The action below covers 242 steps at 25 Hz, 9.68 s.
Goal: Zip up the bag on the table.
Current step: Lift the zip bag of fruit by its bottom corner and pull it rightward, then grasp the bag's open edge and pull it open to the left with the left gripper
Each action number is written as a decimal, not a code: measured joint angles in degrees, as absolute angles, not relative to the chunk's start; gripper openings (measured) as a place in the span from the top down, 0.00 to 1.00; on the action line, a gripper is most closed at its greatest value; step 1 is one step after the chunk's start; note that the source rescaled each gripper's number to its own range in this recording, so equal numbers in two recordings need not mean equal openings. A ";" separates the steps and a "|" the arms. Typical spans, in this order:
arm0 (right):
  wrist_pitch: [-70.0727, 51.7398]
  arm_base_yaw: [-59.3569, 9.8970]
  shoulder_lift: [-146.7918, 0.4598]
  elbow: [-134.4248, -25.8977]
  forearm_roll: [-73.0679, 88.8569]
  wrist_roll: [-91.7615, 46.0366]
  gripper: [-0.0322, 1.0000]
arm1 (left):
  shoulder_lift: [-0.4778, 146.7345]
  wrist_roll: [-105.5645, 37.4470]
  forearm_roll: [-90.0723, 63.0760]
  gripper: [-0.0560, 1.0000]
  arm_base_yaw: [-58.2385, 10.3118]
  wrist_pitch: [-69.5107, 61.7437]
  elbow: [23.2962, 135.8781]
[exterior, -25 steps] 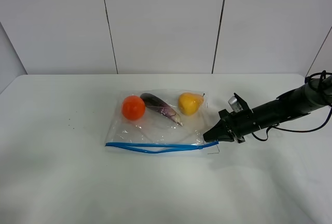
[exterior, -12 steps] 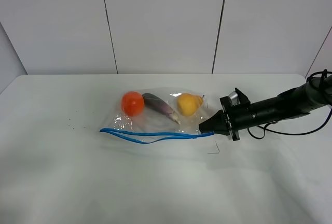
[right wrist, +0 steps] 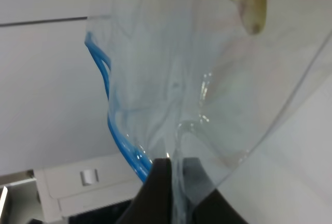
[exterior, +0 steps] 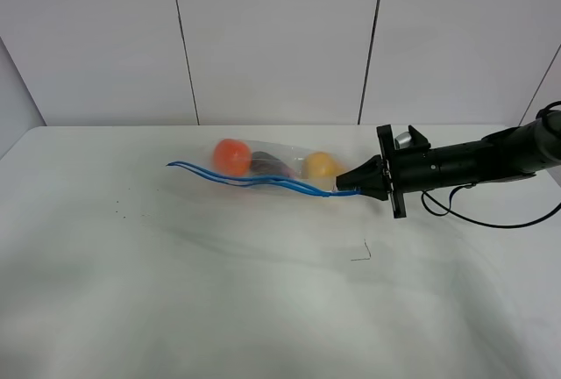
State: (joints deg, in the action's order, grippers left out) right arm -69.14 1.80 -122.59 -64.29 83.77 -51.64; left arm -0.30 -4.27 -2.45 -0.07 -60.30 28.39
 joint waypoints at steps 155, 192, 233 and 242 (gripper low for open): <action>-69.14 -2.04 -120.75 -64.29 90.87 -46.00 0.97 | 105.84 -55.32 -14.68 0.60 -46.13 25.71 57.03; -69.14 -2.04 -120.75 -64.29 90.98 -45.94 0.97 | 105.84 -65.05 -14.56 0.95 -45.22 23.45 57.03; -68.70 -2.34 -120.75 -64.29 92.89 -45.81 0.97 | 103.30 -77.90 -15.69 0.95 -19.33 19.81 57.03; -68.73 -2.41 -120.75 -64.29 92.24 -45.81 0.97 | 103.30 -77.96 -15.79 0.95 -16.75 20.22 57.03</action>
